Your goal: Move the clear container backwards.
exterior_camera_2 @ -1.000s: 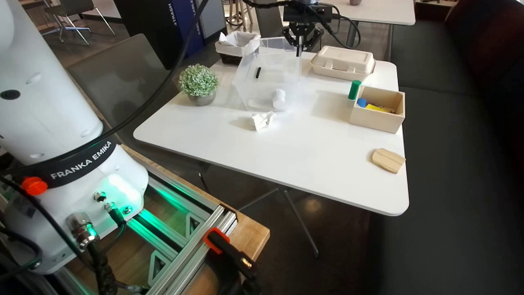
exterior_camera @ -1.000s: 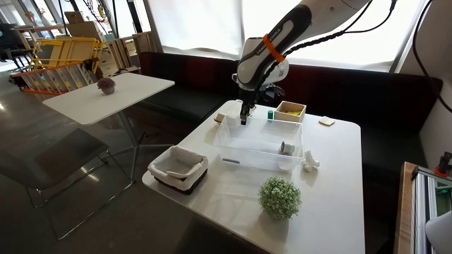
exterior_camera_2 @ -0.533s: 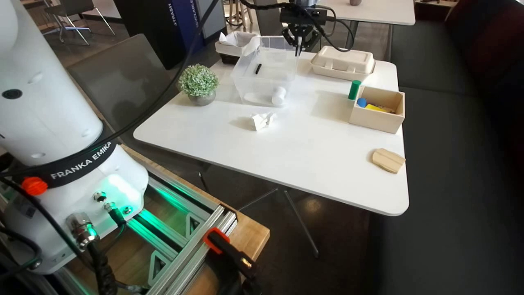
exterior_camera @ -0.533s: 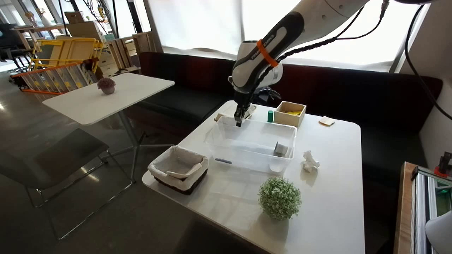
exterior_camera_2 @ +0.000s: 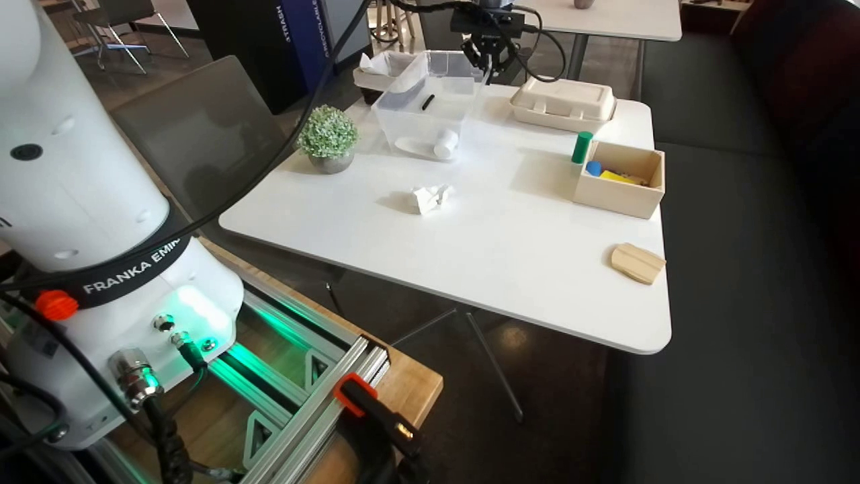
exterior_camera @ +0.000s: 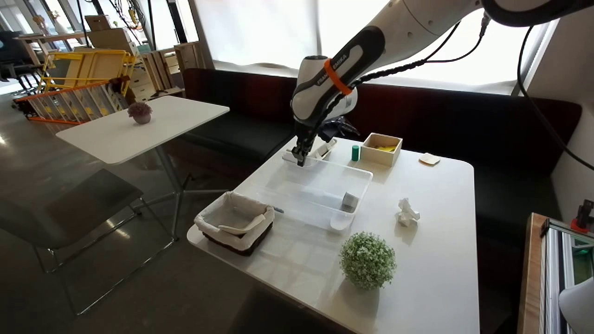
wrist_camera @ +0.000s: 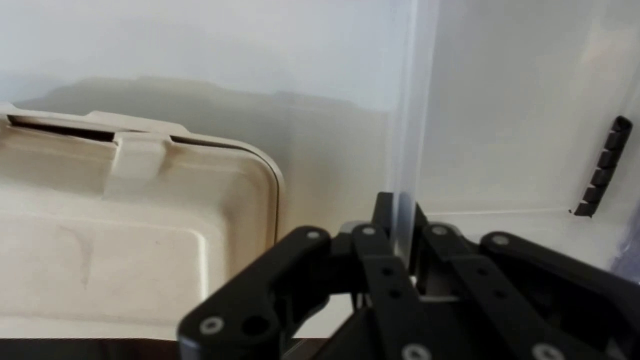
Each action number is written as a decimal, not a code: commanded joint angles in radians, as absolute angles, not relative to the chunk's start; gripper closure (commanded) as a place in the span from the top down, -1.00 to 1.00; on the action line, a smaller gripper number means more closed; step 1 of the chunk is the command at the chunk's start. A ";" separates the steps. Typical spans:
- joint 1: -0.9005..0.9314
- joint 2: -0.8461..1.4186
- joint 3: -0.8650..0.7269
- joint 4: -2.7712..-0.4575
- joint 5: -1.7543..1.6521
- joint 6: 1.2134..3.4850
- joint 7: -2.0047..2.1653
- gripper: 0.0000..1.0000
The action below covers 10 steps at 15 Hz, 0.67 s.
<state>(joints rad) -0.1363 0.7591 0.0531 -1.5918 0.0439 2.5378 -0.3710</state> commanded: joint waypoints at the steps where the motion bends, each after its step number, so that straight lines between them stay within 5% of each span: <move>1: -0.091 0.829 0.013 -1.497 0.007 2.542 -0.253 -0.97; 10: -0.042 0.953 -0.038 -1.304 -0.056 2.524 -0.132 -0.97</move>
